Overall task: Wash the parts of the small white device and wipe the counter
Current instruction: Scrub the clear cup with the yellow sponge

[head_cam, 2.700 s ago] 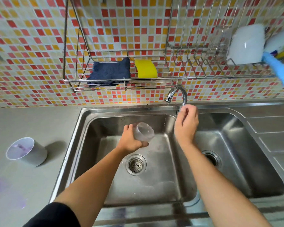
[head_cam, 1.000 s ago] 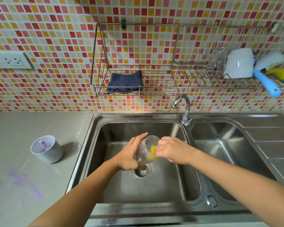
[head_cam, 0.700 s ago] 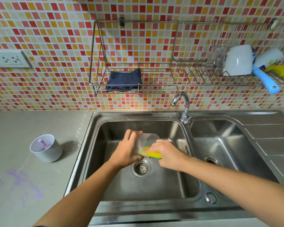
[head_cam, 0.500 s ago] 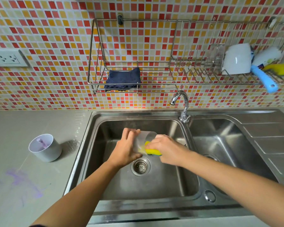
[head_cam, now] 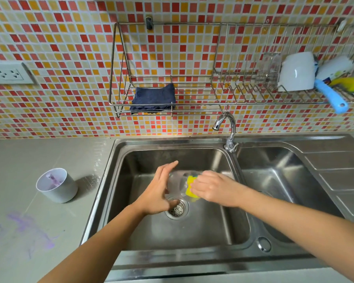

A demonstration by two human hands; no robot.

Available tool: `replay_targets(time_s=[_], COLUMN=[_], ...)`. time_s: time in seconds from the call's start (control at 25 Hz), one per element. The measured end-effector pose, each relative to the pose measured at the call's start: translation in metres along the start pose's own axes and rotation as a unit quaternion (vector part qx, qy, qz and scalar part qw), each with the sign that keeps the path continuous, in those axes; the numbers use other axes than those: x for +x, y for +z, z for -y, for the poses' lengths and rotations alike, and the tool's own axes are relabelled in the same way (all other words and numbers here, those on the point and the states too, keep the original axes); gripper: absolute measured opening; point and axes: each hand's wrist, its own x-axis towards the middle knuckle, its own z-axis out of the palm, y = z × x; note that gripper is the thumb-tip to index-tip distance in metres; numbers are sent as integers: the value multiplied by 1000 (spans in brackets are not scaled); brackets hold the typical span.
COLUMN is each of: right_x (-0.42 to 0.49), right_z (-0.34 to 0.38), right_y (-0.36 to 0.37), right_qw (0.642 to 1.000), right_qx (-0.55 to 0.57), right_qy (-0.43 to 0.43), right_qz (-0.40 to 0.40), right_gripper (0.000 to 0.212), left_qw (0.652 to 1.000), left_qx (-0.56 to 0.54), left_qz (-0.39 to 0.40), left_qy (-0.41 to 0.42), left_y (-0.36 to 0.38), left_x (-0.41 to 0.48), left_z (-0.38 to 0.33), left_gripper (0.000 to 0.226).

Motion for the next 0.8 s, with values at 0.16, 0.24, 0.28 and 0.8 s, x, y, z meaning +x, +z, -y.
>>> replay_targets(time_s=[0.16,0.24,0.28,0.8], right_x=[-1,0,0,11], right_z=[6,16,20,-11], right_y=[5,11,13,3], right_qw=[996,997,993,997], right_qx=[-16,34,98,36], right_qy=[-55,-27,0,-51], right_qz=[-68,-64,-64,-43], right_gripper=[21,20,22,12], left_qw=[998,998,998,996], left_qx=[52,55,49,-52], left_qz=[18,-21,-41,-78], left_qy=[32,33,22,-9], left_y=[5,12,13,15], left_x=[1,-1,-3,6], left_z=[1,7,10,6], left_gripper=[91,86,85,94])
